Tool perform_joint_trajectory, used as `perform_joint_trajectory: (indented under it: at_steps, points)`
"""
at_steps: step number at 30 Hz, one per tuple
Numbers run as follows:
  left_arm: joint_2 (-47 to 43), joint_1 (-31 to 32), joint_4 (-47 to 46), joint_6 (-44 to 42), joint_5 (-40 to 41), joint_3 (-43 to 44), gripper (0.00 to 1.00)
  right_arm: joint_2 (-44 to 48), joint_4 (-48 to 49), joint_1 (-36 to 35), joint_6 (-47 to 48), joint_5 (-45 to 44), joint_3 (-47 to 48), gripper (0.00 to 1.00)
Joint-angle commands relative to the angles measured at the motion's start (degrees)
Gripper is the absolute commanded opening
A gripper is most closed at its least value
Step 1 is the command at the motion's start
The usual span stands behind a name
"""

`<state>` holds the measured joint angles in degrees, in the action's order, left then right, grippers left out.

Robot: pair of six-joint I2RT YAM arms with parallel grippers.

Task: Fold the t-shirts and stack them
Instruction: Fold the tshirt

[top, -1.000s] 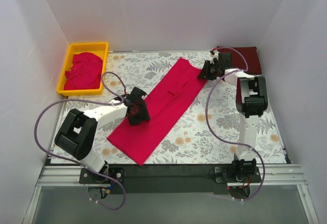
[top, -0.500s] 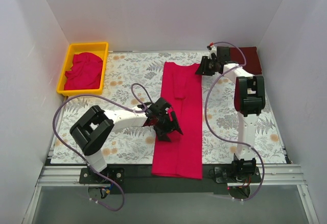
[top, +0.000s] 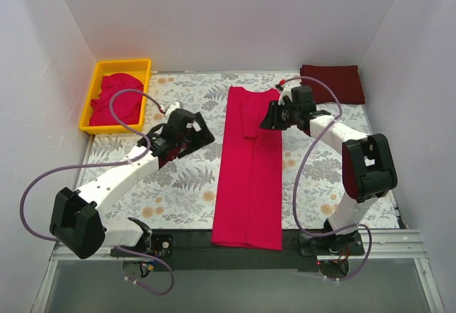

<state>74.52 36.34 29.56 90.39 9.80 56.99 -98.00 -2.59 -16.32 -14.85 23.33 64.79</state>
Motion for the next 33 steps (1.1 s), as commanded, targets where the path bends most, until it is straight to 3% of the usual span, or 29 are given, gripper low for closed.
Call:
perform_joint_trajectory:
  at_steps: [1,6,16,26,30,33]
  points:
    - [-3.1,-5.7,-1.1,-10.6,7.9,-3.1,0.87,-2.7,6.2,-0.1,-2.8,-0.8,-1.1,0.42]
    - [-3.2,-8.3,-5.0,-14.3,12.5,-6.6,0.87,-10.7,7.6,-0.2,-0.3,-1.3,3.9,0.42]
    - [-2.0,-10.8,-5.9,-14.9,9.3,-8.0,0.87,-26.0,6.7,0.1,5.4,-1.2,19.8,0.42]
    - [0.3,-11.8,-6.1,-15.6,6.6,-8.0,0.87,-43.5,-6.2,2.0,10.7,-1.1,49.4,0.46]
    - [1.1,-11.9,-5.7,-16.6,3.7,-7.6,0.87,-40.6,-8.8,2.4,11.2,-1.9,52.2,0.47]
    - [0.9,-11.8,-4.7,-16.7,1.6,-7.5,0.85,-31.6,-9.0,2.3,10.4,-4.3,44.2,0.49]
